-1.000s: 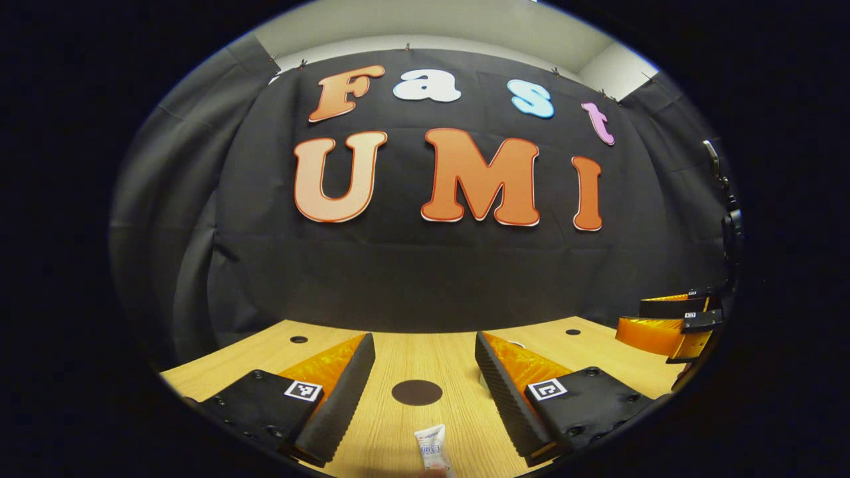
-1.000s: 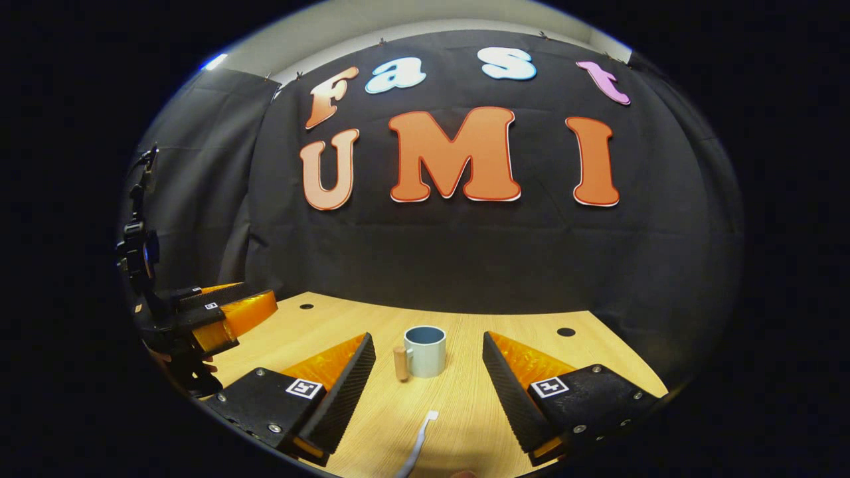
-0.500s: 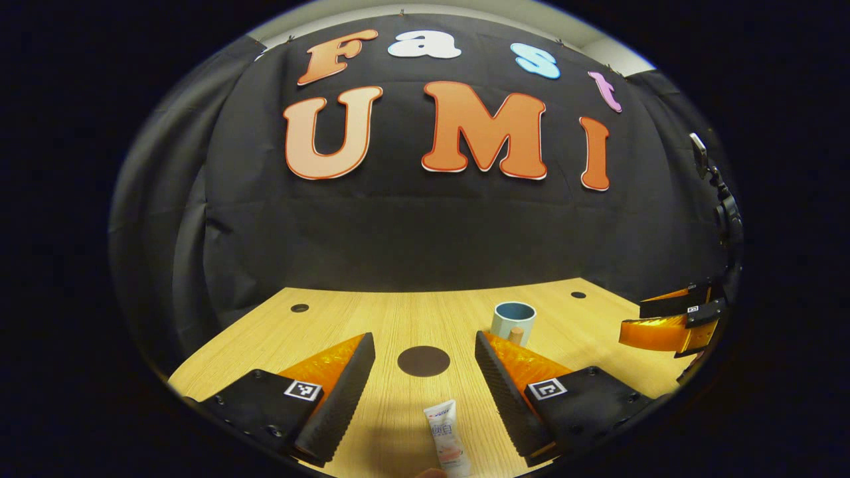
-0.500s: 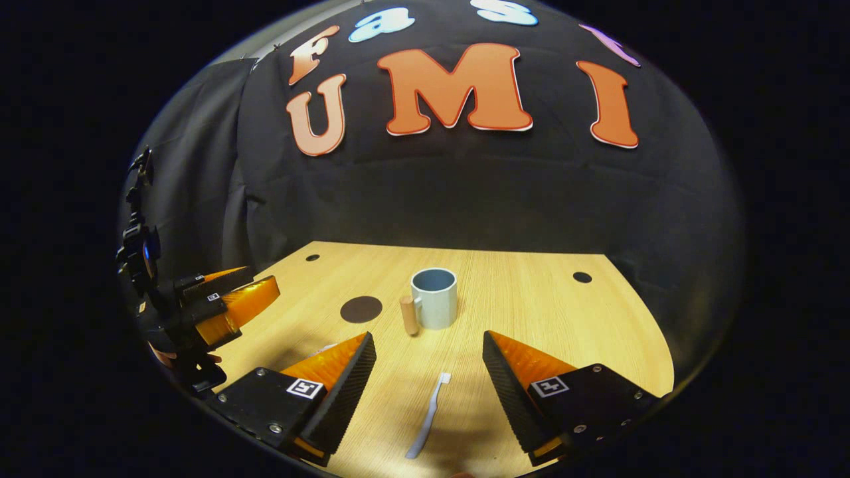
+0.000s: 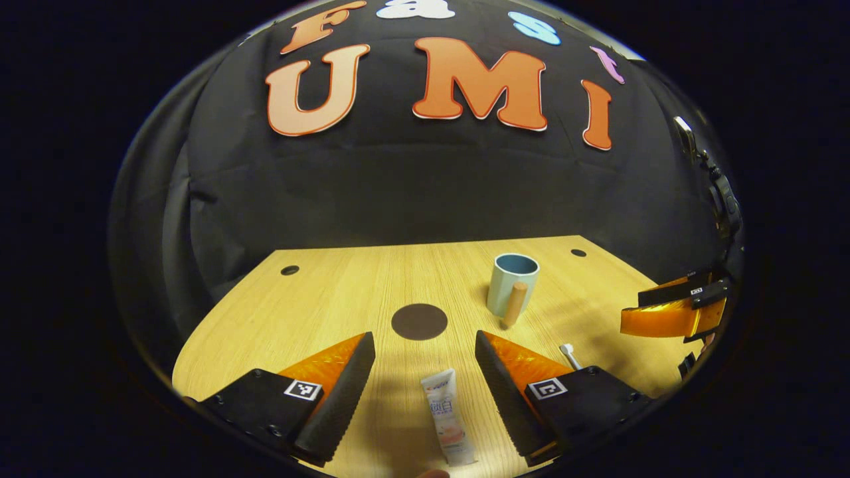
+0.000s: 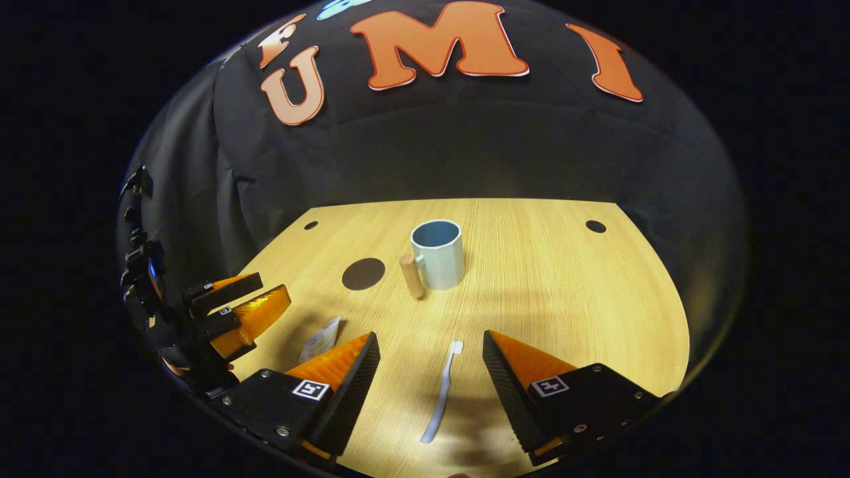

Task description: Put the toothbrush and toothpaste on the desktop into the cup, then pick up the cup and place it on the coaster on the desktop.

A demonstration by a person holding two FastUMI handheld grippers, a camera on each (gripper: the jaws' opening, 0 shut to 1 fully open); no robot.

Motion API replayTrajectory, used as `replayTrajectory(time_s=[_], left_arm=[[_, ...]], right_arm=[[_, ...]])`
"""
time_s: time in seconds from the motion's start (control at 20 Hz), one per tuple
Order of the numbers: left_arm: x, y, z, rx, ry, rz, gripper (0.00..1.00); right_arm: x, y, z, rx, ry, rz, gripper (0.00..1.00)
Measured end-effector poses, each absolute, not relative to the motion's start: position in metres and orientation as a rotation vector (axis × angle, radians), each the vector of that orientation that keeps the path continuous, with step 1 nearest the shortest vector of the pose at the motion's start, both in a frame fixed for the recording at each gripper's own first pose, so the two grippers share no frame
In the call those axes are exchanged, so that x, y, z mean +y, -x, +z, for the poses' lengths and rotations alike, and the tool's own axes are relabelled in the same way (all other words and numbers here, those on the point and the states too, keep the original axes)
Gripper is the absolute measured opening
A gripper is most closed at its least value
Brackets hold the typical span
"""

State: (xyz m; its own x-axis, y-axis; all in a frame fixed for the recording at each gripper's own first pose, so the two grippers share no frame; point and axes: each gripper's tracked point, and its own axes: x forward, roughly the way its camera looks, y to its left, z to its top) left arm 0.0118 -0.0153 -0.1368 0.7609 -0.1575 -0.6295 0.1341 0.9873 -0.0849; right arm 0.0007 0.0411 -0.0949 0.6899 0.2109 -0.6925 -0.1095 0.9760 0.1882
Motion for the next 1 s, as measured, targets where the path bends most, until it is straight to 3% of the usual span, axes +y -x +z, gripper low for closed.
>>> replayTrajectory(time_s=[0.65, 0.75, 0.85, 1.0], left_arm=[[-0.031, 0.012, -0.188, 0.952, 0.058, -0.214, 0.97], [-0.034, 0.016, -0.194, 0.988, 0.075, -0.223, 0.97], [-0.037, 0.019, -0.202, 1.022, 0.092, -0.227, 0.98], [-0.036, 0.025, -0.208, 1.067, 0.095, -0.225, 0.98]], right_arm=[[0.055, 0.013, -0.131, 1.035, -0.079, 0.205, 0.83], [0.055, 0.014, -0.132, 1.058, -0.062, 0.205, 0.75], [0.056, 0.014, -0.128, 1.091, -0.069, 0.212, 0.77], [0.053, 0.014, -0.131, 1.133, -0.066, 0.2, 0.69]])
